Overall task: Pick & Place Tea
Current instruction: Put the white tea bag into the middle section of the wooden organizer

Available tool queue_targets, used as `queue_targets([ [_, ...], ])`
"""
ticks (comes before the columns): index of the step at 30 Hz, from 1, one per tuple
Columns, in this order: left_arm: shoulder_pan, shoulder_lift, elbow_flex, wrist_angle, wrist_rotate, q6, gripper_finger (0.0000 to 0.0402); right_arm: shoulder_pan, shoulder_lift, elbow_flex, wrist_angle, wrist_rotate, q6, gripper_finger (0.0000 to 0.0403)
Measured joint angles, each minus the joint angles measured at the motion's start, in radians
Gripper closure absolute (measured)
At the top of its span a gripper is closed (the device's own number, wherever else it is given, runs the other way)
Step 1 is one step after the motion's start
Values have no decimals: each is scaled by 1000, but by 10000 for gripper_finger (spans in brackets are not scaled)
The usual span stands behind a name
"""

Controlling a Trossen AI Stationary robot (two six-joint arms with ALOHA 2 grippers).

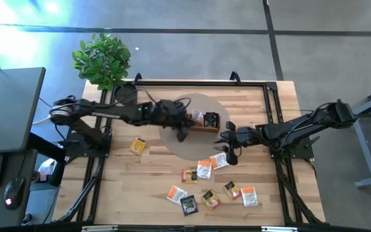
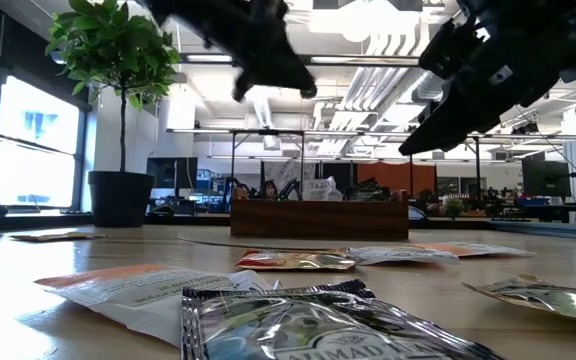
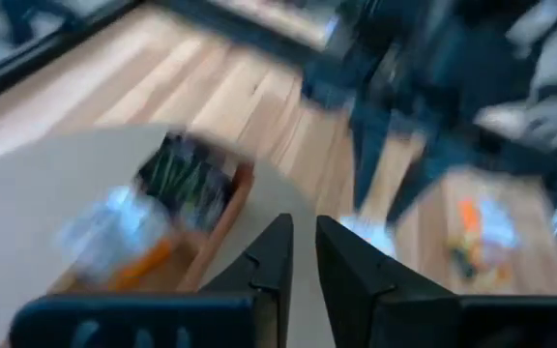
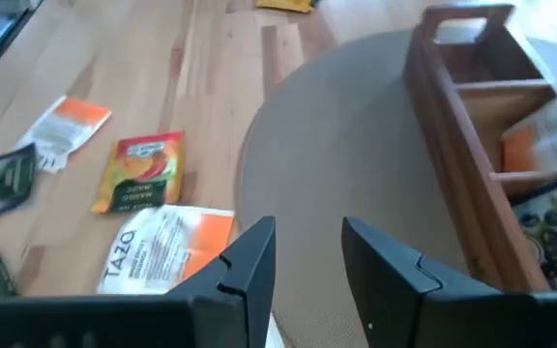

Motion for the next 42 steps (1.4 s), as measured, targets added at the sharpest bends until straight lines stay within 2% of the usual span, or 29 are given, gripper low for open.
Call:
queue_targets([
  [5, -100, -78, 0, -129, -153, 1, 362, 0, 0, 0, 1, 26, 106, 284],
  [9, -138, -121, 0, -183, -170, -20, 363, 18, 14, 0, -17, 43, 232, 284],
  [14, -146, -193, -1, -319, -210, -25, 363, 72, 122, 29, -33, 115, 370, 284],
  [16, -146, -235, -1, -399, -260, -27, 363, 88, 182, 76, -83, 105, 400, 284],
  [19, -145, -287, -10, -452, -320, -33, 363, 102, 263, 179, -253, 100, 428, 284],
  [24, -145, -331, -89, -439, -357, -40, 363, 106, 378, 383, -639, 183, 502, 284],
  [29, -145, -329, -185, -357, -339, -70, 363, 110, 449, 470, -888, 124, 654, 284],
  [34, -145, -329, -232, -310, -334, -86, 363, 113, 442, 460, -902, 44, 742, 284],
  [42, -145, -329, -238, -289, -335, -77, 363, 113, 446, 457, -860, 49, 792, 284],
])
